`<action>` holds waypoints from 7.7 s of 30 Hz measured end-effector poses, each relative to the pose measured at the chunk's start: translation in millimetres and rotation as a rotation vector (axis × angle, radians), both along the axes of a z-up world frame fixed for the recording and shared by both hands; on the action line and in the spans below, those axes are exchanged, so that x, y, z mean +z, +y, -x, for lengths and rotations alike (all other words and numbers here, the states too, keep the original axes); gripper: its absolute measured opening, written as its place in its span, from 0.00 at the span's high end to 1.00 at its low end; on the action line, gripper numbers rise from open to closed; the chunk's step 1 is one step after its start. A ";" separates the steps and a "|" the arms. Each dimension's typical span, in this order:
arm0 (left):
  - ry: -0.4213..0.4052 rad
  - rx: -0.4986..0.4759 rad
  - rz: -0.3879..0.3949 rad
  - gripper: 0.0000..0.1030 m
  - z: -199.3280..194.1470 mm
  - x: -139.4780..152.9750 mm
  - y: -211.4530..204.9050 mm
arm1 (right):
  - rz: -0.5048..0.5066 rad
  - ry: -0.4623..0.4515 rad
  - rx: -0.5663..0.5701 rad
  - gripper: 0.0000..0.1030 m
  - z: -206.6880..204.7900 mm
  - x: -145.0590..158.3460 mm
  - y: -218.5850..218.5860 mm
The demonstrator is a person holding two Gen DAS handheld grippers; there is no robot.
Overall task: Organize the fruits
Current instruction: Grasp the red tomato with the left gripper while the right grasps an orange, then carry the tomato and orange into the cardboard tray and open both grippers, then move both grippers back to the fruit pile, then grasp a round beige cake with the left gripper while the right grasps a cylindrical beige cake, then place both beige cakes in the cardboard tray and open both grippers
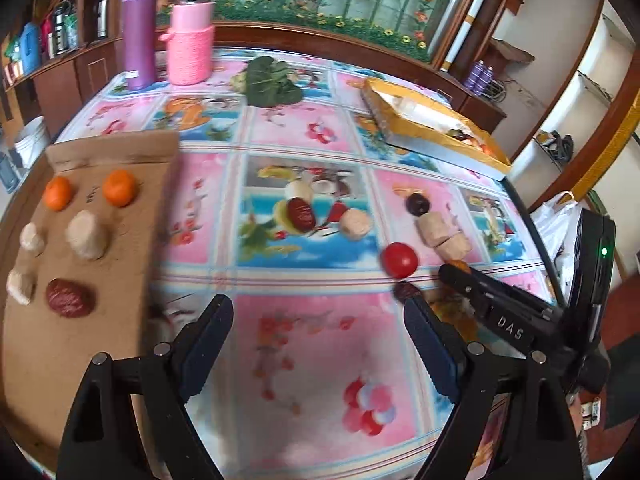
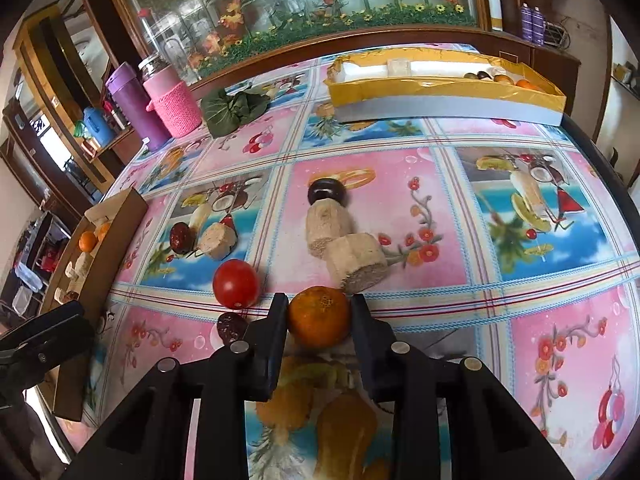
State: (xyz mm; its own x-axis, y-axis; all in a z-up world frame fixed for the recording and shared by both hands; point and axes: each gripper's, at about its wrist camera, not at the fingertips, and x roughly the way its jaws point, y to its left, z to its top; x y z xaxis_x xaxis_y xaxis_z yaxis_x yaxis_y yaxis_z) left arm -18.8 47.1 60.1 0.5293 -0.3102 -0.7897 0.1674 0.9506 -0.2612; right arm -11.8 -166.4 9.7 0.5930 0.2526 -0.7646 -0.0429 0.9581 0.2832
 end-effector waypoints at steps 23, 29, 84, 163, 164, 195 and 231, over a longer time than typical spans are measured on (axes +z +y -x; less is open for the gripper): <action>0.052 -0.146 -0.032 0.71 -42.7 -35.9 -77.5 | -0.010 -0.056 -0.069 0.68 19.2 1.5 -25.0; -0.018 -0.128 -0.036 0.70 -14.0 -11.8 -58.2 | 0.006 -0.082 -0.070 0.68 23.0 4.3 -22.8; -0.002 0.478 0.041 0.34 38.0 0.3 261.1 | 0.107 -0.039 0.605 0.55 10.0 16.3 321.4; -0.025 0.108 -0.216 0.15 63.1 -9.7 34.5 | 0.053 -0.086 -0.144 0.27 67.5 36.9 -18.5; -0.032 0.108 -0.226 0.15 62.0 -10.2 31.5 | 0.050 -0.083 -0.144 0.27 62.7 38.3 -22.8; -0.048 -0.272 -0.269 0.44 -74.6 -20.9 -76.4 | 0.043 -0.038 -0.054 0.67 -24.5 1.1 -5.5; -0.127 0.167 -0.116 0.74 35.7 25.2 116.3 | -0.045 -0.185 0.118 0.72 22.3 46.6 43.0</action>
